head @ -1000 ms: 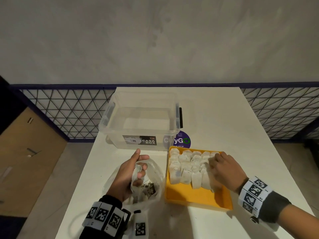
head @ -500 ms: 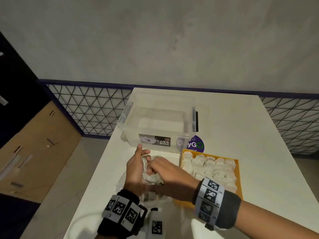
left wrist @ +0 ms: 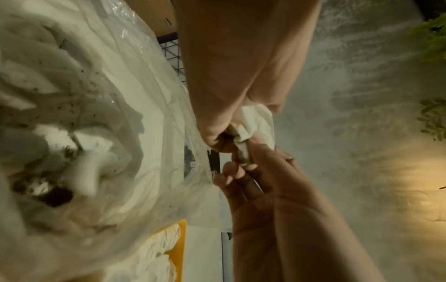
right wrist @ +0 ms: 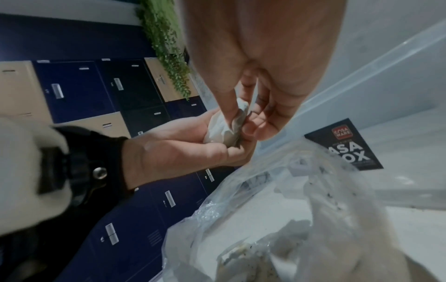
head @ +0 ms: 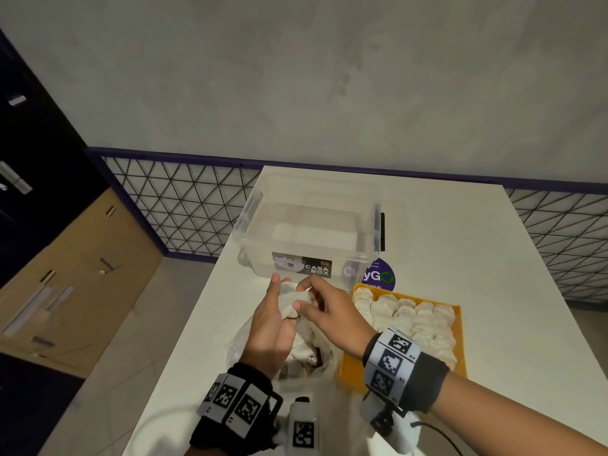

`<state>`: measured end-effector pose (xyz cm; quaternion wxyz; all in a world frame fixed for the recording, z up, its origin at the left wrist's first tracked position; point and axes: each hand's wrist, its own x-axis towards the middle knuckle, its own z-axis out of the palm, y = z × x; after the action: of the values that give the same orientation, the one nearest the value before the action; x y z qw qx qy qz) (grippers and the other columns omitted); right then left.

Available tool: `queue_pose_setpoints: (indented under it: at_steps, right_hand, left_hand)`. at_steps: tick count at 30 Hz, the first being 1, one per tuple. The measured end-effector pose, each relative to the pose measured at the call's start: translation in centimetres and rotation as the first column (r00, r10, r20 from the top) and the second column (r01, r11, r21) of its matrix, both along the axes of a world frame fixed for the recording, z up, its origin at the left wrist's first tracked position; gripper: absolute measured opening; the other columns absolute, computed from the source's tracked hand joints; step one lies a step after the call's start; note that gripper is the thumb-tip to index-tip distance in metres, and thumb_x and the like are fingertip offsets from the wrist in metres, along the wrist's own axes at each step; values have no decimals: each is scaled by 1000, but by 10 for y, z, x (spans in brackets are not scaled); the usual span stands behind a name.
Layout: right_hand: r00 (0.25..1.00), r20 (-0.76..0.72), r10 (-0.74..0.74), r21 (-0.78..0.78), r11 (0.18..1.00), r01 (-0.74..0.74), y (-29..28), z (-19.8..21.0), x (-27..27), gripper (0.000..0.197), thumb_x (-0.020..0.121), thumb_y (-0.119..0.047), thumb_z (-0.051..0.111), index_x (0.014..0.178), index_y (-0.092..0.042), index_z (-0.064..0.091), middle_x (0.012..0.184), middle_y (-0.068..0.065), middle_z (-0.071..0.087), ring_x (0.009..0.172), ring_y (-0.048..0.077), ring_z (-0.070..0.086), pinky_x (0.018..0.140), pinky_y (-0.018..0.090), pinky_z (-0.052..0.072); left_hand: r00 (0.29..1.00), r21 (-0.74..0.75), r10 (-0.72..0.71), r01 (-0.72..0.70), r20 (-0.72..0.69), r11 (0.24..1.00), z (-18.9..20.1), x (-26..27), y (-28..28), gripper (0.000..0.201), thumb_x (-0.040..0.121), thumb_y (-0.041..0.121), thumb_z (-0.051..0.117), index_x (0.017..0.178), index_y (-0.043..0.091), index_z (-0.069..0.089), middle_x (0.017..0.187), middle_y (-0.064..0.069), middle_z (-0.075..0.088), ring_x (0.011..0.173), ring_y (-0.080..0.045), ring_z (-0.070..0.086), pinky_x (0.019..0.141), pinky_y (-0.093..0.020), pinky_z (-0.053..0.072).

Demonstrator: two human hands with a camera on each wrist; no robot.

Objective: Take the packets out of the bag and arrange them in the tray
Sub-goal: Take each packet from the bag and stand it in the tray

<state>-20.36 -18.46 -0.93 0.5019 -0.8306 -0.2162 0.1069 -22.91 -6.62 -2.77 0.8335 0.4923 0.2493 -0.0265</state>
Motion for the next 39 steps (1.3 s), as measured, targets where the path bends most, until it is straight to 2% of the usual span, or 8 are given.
queue_pose_setpoints:
  at_steps: [4, 11, 16, 20, 22, 28, 34, 39]
  right_hand:
    - [1000, -8, -17, 15, 1000, 18, 6, 0, 4, 12, 87, -18, 61, 97, -15, 55, 68, -12, 47, 60, 2, 43, 58, 13, 33]
    - [993, -113, -40, 98, 994, 51, -3, 4, 10, 9, 84, -15, 64, 91, -16, 58, 70, -10, 47, 64, 2, 42, 62, 11, 35]
    - [980, -192, -40, 160, 984, 72, -7, 4, 11, 17, 89, -10, 56, 98, -24, 55, 77, 2, 48, 70, 15, 48, 67, 27, 46]
    - [973, -222, -66, 215, 970, 115, -11, 6, 11, 9, 88, -3, 56, 93, -10, 56, 83, 6, 53, 65, 13, 54, 61, 23, 50]
    - [954, -294, -66, 270, 951, 149, -16, 8, 12, 8, 87, 3, 54, 91, -4, 53, 87, 7, 55, 61, 9, 58, 62, 22, 53]
    - [861, -502, -77, 330, 904, 273, -47, 18, 21, 19, 90, 7, 43, 92, -9, 53, 79, 13, 51, 53, 13, 60, 52, 23, 52]
    - [811, -577, 91, 261, 962, 78, -32, 8, 1, 31, 86, 6, 55, 114, -4, 49, 103, 11, 54, 77, 16, 62, 64, 20, 56]
    - [814, -568, 118, 327, 941, 92, -27, 14, 1, 26, 87, 0, 57, 106, -16, 54, 106, 7, 48, 84, 15, 57, 74, 28, 56]
  left_hand:
    - [998, -102, 32, -27, 45, 994, 0, -3, -2, 57, 86, 41, 58, 127, 3, 55, 121, -22, 64, 118, -29, 59, 111, -47, 34]
    - [989, -176, 125, -110, 73, 978, 0, -4, 8, 53, 87, 24, 56, 130, -6, 48, 127, -31, 56, 117, -38, 57, 98, -45, 47]
    - [986, -215, 153, -134, 73, 967, -10, 0, 13, 14, 97, 9, 44, 106, 8, 56, 99, -17, 69, 81, -22, 71, 66, -32, 60]
    - [984, -221, 159, -137, 84, 966, -5, 0, 11, 14, 96, 7, 47, 105, 13, 55, 92, -11, 69, 83, -20, 68, 72, -37, 60]
    - [982, -215, 172, -153, 74, 965, -4, 0, 12, 13, 95, 6, 48, 102, 13, 57, 95, -10, 62, 86, -17, 62, 61, -30, 59]
    - [983, -238, 174, -158, 50, 958, -2, 2, 16, 14, 96, 4, 47, 100, 11, 59, 91, -10, 62, 80, -15, 59, 60, -29, 59]
    - [991, -235, 131, -123, 21, 964, -8, 1, 6, 12, 94, 7, 50, 100, 13, 58, 94, -11, 60, 86, -20, 58, 66, -30, 58]
    - [991, -92, 117, -111, 62, 990, -1, 1, 4, 12, 96, 8, 49, 101, 15, 59, 95, -10, 63, 79, -18, 63, 55, -25, 56]
